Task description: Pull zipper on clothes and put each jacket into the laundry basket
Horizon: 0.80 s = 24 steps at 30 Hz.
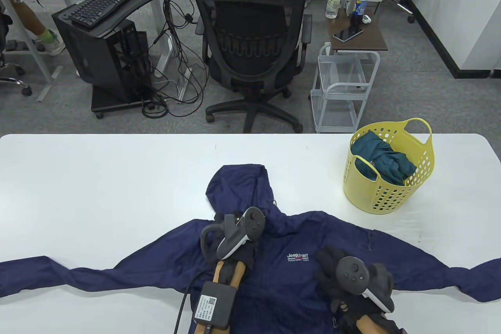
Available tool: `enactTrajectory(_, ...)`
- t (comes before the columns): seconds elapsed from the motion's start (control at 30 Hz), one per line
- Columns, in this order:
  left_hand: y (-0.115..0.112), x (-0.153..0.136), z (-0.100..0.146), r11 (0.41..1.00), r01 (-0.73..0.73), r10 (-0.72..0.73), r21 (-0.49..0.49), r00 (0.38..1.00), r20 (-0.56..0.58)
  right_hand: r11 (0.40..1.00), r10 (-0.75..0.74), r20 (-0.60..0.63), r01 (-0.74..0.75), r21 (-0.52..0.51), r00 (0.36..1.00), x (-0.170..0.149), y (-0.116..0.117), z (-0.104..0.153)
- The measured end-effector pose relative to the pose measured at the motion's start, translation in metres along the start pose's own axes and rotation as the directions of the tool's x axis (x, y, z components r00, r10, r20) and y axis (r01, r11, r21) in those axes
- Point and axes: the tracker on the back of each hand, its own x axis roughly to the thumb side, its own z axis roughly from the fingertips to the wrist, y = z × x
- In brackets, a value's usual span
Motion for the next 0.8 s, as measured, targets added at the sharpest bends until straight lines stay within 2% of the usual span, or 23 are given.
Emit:
enactTrajectory(0.23,-0.017,-0.003,0.031,0.987,-0.160,0.158,0.016,0.985,0.073,1.000,-0.026,0.035,0.026,-0.016,0.999,0.007,-0.001,0.002)
enactTrajectory(0.43,-0.018,0.001,0.039,0.989,-0.144,0.139,0.032,0.983,0.123,0.967,-0.224,0.066,0.230,-0.107,0.972,0.023,-0.022,-0.012)
enactTrajectory(0.57,-0.021,0.009,0.042,0.995,-0.095,0.088,0.040,0.985,0.151,0.925,-0.380,0.013,0.380,0.000,0.925,0.038,-0.020,-0.037)
enactTrajectory(0.67,-0.021,0.015,0.046,0.997,-0.057,0.046,0.056,0.983,0.180,0.876,-0.428,-0.062,0.430,0.216,0.902,0.049,0.000,-0.059)
enactTrajectory(0.7,-0.020,0.016,0.047,0.997,-0.048,0.036,0.060,0.981,0.189,0.857,-0.450,-0.061,0.450,0.252,0.891,0.051,0.005,-0.063)
enactTrajectory(0.77,-0.019,0.017,0.049,0.997,-0.044,0.030,0.066,0.979,0.201,0.815,-0.522,-0.048,0.515,0.265,0.852,0.055,0.017,-0.066)
enactTrajectory(0.8,-0.020,0.017,0.049,0.997,-0.041,0.028,0.063,0.980,0.199,0.817,-0.526,-0.045,0.519,0.252,0.849,0.054,0.018,-0.065)
